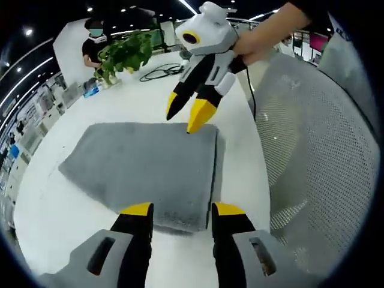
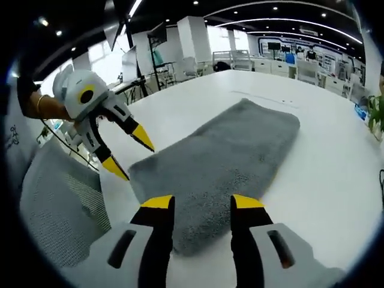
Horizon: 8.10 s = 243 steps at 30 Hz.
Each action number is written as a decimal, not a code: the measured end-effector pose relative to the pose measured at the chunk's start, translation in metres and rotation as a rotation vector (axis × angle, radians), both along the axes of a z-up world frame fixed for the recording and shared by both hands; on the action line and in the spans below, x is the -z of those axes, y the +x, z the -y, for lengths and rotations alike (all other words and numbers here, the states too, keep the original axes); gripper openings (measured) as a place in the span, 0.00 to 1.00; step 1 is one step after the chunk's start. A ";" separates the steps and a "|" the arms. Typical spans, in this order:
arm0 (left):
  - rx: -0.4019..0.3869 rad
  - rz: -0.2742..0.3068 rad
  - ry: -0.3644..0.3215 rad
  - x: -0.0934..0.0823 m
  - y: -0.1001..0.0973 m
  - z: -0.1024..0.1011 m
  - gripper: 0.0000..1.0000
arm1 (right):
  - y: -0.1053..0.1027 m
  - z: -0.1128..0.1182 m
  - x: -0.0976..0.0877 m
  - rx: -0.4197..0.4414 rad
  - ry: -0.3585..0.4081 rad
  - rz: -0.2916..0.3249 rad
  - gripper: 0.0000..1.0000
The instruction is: Fold the towel on the table until its edges align and the towel forms a compact rectangular stack.
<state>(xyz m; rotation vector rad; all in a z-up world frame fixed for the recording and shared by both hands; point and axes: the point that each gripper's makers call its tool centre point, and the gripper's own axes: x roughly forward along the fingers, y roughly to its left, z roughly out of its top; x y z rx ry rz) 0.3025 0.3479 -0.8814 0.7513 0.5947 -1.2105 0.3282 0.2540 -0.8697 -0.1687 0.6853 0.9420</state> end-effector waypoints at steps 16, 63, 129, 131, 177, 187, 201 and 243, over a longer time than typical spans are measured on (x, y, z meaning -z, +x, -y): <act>0.082 0.032 0.124 0.028 -0.008 -0.009 0.25 | -0.030 0.001 0.019 -0.210 -0.190 0.068 0.36; 0.010 -0.026 0.115 0.034 0.009 -0.005 0.09 | -0.017 0.008 0.056 -0.393 -0.359 0.139 0.08; -0.076 -0.182 0.060 0.031 -0.090 -0.003 0.08 | -0.114 0.009 0.044 -0.372 -0.330 -0.024 0.05; -0.062 -0.184 0.072 0.030 -0.094 -0.004 0.08 | -0.116 0.008 0.041 -0.377 -0.327 -0.028 0.05; -0.197 -0.064 -0.134 -0.092 -0.055 -0.015 0.07 | -0.090 0.004 -0.075 -0.393 -0.275 0.043 0.05; -0.201 -0.049 -0.156 -0.117 -0.058 -0.018 0.07 | -0.097 0.002 -0.096 -0.414 -0.258 0.028 0.05; -0.211 -0.077 -0.226 -0.145 -0.067 -0.017 0.07 | -0.113 -0.001 -0.129 -0.457 -0.229 -0.017 0.05; -0.398 -0.208 -0.343 -0.103 0.048 -0.005 0.08 | 0.009 0.012 -0.101 -0.159 -0.104 -0.188 0.06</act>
